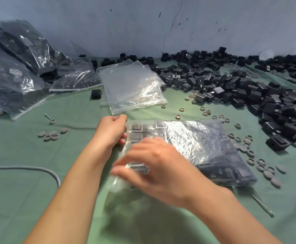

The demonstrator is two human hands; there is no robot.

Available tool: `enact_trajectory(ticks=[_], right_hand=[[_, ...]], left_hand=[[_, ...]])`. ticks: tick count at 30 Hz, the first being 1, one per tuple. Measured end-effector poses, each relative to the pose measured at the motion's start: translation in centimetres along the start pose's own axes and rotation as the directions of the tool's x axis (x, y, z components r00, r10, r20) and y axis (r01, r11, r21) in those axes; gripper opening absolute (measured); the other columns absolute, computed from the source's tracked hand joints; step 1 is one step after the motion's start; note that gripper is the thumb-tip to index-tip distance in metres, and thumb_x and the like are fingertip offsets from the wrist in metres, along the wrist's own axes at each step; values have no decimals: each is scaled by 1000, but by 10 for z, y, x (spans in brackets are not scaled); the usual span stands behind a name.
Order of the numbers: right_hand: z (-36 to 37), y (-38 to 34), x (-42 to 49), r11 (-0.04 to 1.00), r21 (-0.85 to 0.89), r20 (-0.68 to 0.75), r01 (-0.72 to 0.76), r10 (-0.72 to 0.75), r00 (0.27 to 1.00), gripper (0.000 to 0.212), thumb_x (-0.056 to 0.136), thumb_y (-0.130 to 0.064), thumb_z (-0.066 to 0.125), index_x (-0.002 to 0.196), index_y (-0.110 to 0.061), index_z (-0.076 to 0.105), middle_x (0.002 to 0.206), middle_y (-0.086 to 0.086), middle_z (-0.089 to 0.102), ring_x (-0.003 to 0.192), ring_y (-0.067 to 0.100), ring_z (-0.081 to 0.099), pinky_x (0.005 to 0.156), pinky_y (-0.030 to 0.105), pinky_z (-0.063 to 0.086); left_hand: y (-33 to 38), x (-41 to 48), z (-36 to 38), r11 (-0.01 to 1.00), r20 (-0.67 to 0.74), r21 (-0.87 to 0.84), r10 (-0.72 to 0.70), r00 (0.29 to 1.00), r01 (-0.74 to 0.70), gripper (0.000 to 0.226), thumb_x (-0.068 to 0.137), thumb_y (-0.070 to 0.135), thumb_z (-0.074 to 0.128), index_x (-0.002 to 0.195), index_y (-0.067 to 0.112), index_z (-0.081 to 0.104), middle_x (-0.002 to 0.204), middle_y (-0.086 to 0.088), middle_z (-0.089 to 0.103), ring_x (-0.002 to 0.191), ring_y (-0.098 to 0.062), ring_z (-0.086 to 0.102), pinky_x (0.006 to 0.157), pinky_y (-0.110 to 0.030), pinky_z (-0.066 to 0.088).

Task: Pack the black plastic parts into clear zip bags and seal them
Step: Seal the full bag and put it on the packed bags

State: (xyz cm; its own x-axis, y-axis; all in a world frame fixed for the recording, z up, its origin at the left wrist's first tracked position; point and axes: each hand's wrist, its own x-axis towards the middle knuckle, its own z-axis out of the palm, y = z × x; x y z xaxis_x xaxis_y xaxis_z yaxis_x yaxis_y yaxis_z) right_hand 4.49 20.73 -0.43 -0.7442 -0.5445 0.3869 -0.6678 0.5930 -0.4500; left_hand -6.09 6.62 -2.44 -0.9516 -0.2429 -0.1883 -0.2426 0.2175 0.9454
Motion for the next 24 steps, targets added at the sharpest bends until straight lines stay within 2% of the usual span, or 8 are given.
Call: enact_trajectory(ticks=[4, 8, 12, 15, 18, 19, 21, 24], right_hand=[[-30, 29, -4, 941, -133, -270, -311, 268, 925, 39, 102, -46, 41, 118, -27, 71, 116, -10, 70, 110, 12, 61, 102, 40, 43], [-41, 56, -15, 709, -288, -140, -644, 634, 760, 66, 95, -63, 18, 151, -35, 39, 159, -2, 36, 149, 20, 26, 122, 43, 17], [-38, 62, -16, 673, -350, -120, -651, 657, 744, 59, 102, -60, 22, 153, -35, 35, 160, -1, 36, 149, 22, 26, 123, 48, 15], [-38, 62, -16, 672, -351, -129, -652, 655, 745, 56, 103, -58, 25, 153, -34, 35, 158, -2, 38, 148, 21, 28, 122, 49, 17], [-38, 62, -16, 687, -330, -133, -647, 645, 753, 55, 103, -58, 27, 151, -33, 38, 156, -3, 42, 146, 20, 31, 121, 47, 20], [-38, 62, -16, 690, -331, -135, -644, 640, 756, 55, 103, -57, 27, 151, -33, 39, 155, -4, 43, 145, 20, 32, 120, 47, 21], [-38, 63, -16, 691, -339, -136, -639, 636, 760, 54, 103, -57, 27, 150, -33, 40, 153, -5, 45, 144, 20, 34, 120, 46, 22], [-40, 65, -16, 702, -323, -149, -635, 625, 766, 50, 104, -56, 31, 147, -34, 44, 149, -8, 49, 140, 17, 39, 118, 43, 25]], left_hand=[[-9, -25, -12, 999, 128, 46, 22, 991, -28, 24, 94, 20, 53, 75, 9, 61, 66, -9, 54, 54, -19, 46, 49, -24, 41], [-19, -49, -26, 877, 155, 439, 143, 977, -198, 39, 93, 38, 54, 60, 19, 47, 55, -2, 36, 52, -18, 35, 58, -28, 39], [-21, -58, -27, 832, 157, 520, 133, 979, -196, 47, 96, 31, 51, 55, 19, 32, 49, 3, 29, 48, -19, 30, 52, -29, 31], [-19, -61, -28, 920, 128, 368, 96, 987, -137, 34, 96, 17, 44, 62, 18, 36, 60, -6, 36, 59, -18, 39, 59, -33, 38], [-10, -75, -26, 996, 138, -87, -8, 990, 20, 29, 97, 13, 43, 70, 7, 52, 65, -12, 55, 53, -19, 55, 53, -27, 47], [-6, -81, -25, 961, 244, -248, -63, 968, 124, 33, 100, 18, 43, 76, 2, 60, 66, -12, 64, 52, -21, 63, 48, -27, 50], [-1, -91, -23, 860, 537, -393, -72, 840, 325, 51, 104, 38, 38, 104, 0, 71, 92, -20, 74, 78, -30, 74, 57, -38, 59], [-2, -91, -22, 808, 642, -396, -96, 761, 435, 48, 101, 43, 45, 121, 5, 68, 119, -25, 67, 108, -40, 66, 82, -52, 59]])
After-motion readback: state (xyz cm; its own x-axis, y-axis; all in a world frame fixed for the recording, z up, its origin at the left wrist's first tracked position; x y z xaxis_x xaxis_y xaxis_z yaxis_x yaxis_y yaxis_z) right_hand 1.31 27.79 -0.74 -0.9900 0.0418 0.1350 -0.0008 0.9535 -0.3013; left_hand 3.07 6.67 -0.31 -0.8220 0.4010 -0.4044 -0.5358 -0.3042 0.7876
